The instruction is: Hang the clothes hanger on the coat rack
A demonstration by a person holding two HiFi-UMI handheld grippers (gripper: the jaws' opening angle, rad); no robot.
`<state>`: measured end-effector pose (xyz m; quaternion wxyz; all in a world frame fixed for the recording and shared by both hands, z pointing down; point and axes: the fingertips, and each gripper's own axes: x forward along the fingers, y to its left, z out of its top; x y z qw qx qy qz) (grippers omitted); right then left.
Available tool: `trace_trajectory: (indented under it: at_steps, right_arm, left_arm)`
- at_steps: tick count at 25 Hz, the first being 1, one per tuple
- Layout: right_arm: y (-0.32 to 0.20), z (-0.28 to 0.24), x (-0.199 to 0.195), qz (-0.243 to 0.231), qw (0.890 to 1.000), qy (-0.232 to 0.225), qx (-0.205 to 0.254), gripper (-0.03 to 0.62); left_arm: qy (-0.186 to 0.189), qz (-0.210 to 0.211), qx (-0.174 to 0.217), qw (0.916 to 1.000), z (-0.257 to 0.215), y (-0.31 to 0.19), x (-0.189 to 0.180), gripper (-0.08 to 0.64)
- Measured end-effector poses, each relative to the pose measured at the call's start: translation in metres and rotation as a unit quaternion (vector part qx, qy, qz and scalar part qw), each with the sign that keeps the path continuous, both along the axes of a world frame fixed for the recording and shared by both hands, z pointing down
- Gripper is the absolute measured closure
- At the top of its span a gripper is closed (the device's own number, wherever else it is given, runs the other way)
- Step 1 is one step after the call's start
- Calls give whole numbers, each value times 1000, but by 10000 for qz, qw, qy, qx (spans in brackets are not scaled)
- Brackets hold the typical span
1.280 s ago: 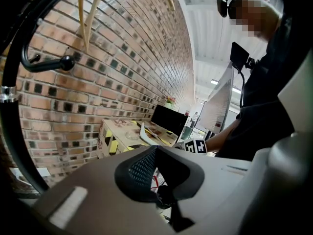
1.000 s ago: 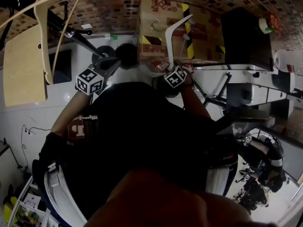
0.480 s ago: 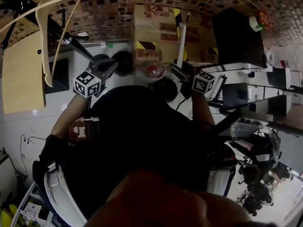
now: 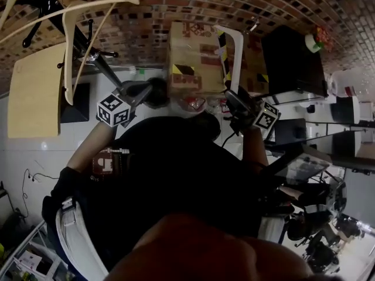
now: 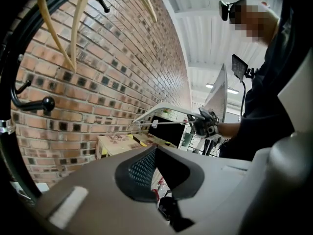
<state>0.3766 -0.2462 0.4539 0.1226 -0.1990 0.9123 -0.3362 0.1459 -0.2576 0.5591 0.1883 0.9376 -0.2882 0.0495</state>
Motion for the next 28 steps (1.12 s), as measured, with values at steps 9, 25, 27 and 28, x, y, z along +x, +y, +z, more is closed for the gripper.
trace_trajectory:
  at_steps: [9, 25, 27, 28]
  right_arm:
    - [-14, -73, -39, -1024, 9889, -388, 1006, 356]
    - [-89, -131, -166, -2908, 9418, -419, 1633, 354]
    - [-89, -133, -176, -2963, 9380, -419, 1753, 354]
    - [-90, -133, -180, -3000, 9359, -458, 1790, 354]
  left_arm:
    - [-37, -384, 203, 9991, -15, 9, -14, 568]
    - [-192, -1629, 415, 9856, -23, 45, -125, 568]
    - [-242, -1632, 474, 9852, -27, 45, -144, 568]
    - [-268, -1663, 476, 9846, -28, 44, -151, 568]
